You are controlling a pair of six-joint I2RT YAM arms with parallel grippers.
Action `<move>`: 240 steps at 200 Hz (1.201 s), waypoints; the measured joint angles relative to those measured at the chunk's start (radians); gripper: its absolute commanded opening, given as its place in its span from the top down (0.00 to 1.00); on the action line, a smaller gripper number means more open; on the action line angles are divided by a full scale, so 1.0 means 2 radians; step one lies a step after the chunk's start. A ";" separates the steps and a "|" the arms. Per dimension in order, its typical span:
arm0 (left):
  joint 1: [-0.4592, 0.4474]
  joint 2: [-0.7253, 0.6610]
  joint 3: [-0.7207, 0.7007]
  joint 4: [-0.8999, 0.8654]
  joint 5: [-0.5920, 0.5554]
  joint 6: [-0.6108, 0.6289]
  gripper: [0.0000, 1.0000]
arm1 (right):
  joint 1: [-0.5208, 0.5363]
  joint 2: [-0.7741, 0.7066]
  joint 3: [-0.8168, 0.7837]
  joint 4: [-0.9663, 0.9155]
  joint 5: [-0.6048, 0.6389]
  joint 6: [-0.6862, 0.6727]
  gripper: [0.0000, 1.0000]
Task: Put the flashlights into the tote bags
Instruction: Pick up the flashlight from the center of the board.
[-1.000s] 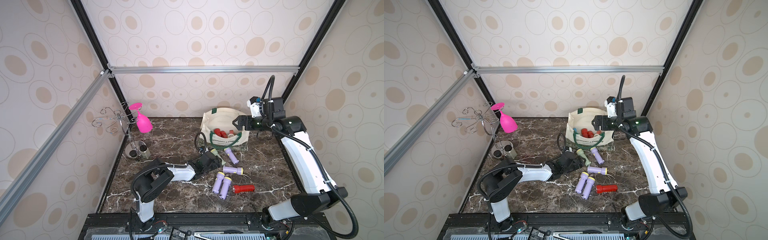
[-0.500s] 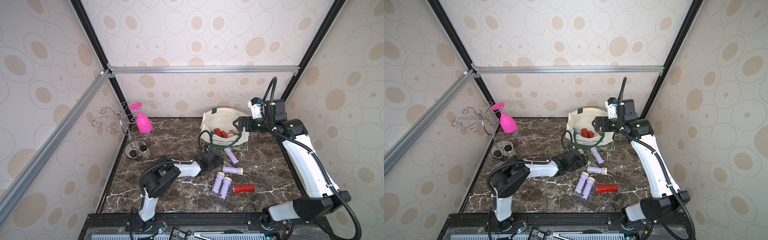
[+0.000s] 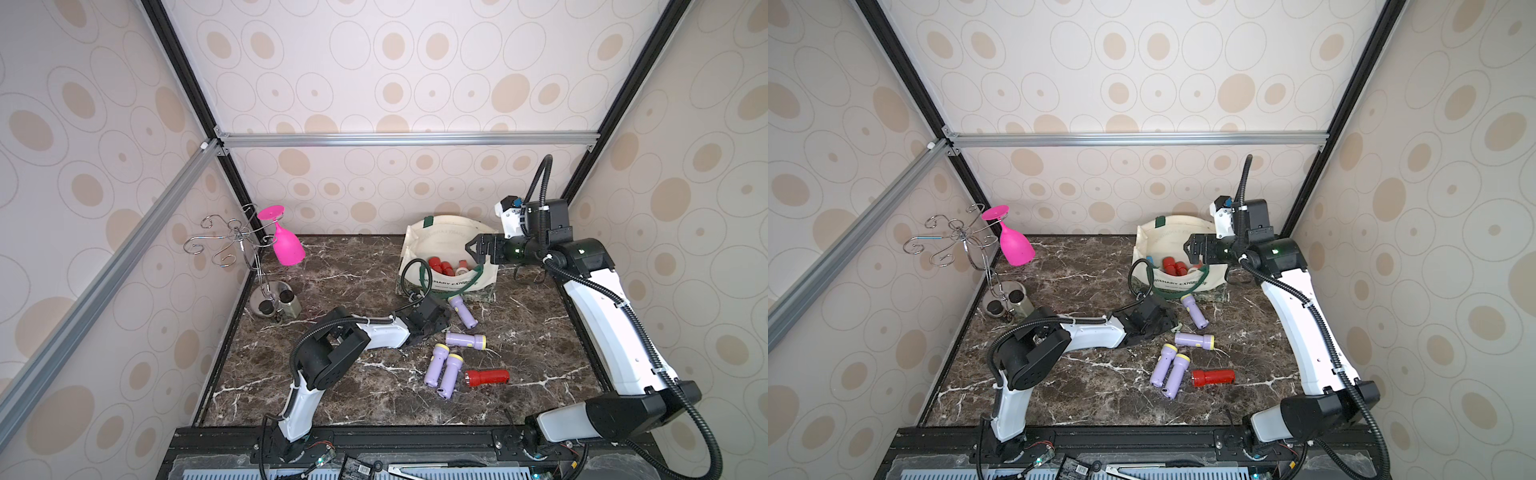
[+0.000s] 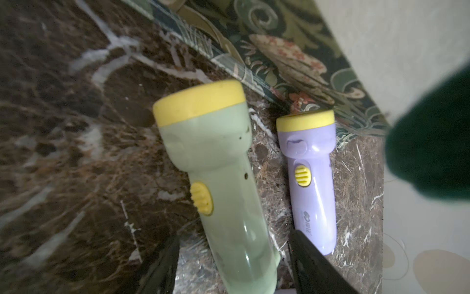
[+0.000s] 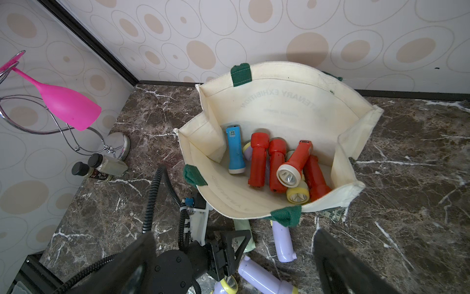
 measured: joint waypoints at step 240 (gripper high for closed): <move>0.002 -0.043 -0.041 -0.071 -0.043 0.057 0.92 | 0.000 -0.001 0.000 -0.001 -0.003 -0.006 0.03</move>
